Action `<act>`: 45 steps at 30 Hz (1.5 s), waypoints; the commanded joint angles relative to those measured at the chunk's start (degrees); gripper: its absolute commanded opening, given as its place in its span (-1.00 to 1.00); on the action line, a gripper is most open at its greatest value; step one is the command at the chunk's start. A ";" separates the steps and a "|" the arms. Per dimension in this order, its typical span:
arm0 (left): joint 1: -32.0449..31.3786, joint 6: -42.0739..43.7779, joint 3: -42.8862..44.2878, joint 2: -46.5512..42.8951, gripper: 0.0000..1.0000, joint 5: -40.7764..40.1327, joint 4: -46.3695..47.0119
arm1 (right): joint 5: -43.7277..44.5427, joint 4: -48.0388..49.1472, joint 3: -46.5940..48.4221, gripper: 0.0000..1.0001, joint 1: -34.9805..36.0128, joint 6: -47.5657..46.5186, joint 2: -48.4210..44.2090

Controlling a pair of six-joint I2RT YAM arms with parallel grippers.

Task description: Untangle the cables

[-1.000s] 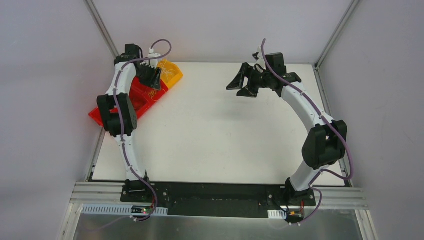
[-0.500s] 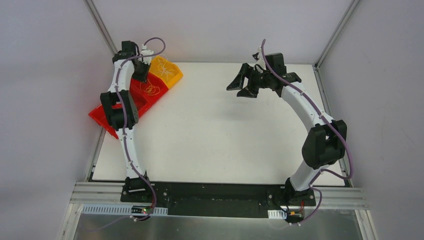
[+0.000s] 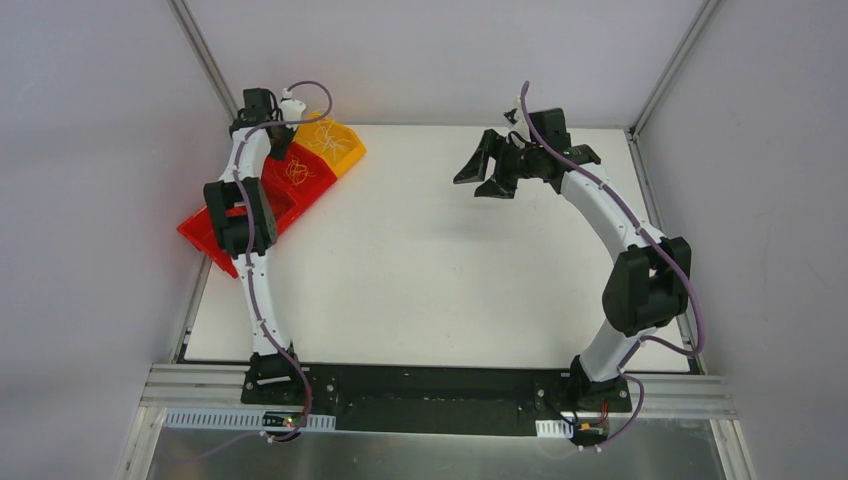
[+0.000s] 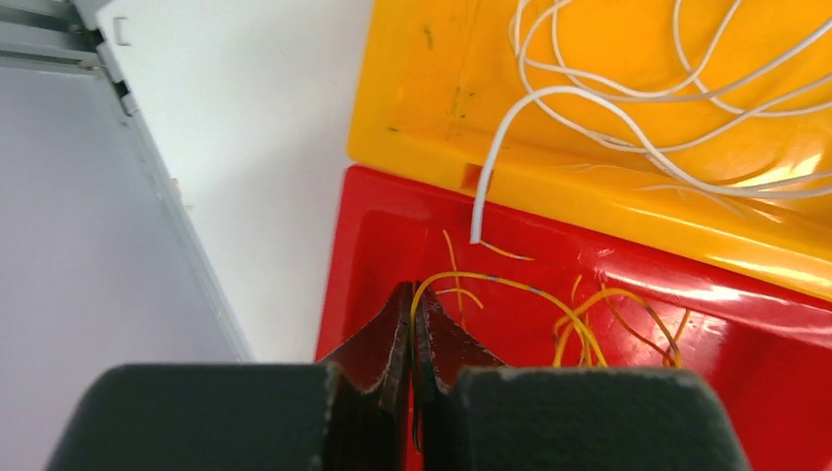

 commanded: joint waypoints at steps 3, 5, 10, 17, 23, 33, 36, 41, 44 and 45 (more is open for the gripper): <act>-0.40 7.75 -5.45 2.12 -1.00 0.00 6.77 | 1.35 -2.47 2.58 0.54 -0.30 -1.47 0.24; -0.46 8.98 -6.25 2.74 -1.00 0.30 6.86 | 1.46 -3.08 2.81 0.54 -0.29 -1.77 0.32; -0.05 8.44 -9.98 0.99 -0.86 3.91 6.88 | 1.80 -3.83 3.04 0.54 -0.29 -2.65 0.03; -0.01 2.70 -11.74 -6.79 -0.02 5.85 6.80 | 1.17 -3.05 1.82 0.54 -0.25 -2.91 -1.22; 0.02 0.50 -11.12 -11.40 0.17 6.03 6.33 | 0.31 -2.25 0.69 0.54 -0.30 -2.86 -2.33; -0.04 -6.24 -6.28 -16.33 0.78 9.36 -1.05 | 0.11 -2.95 0.71 0.57 -0.31 -5.24 -4.07; -0.15 -12.17 -1.97 -19.38 0.98 11.40 -7.04 | 1.40 -4.63 0.88 0.79 -0.72 -8.65 -5.21; -1.39 -19.27 6.49 -23.51 0.98 18.27 -21.48 | 6.30 -8.10 -0.58 0.99 -3.88 -17.73 -7.80; -5.87 -18.30 5.90 -26.45 0.98 16.44 -31.60 | 7.94 -9.61 -2.45 0.99 -8.37 -22.89 -8.54; -8.21 -17.36 5.14 -27.19 0.98 14.44 -34.76 | 8.45 -9.67 -3.90 0.99 -10.38 -23.60 -8.69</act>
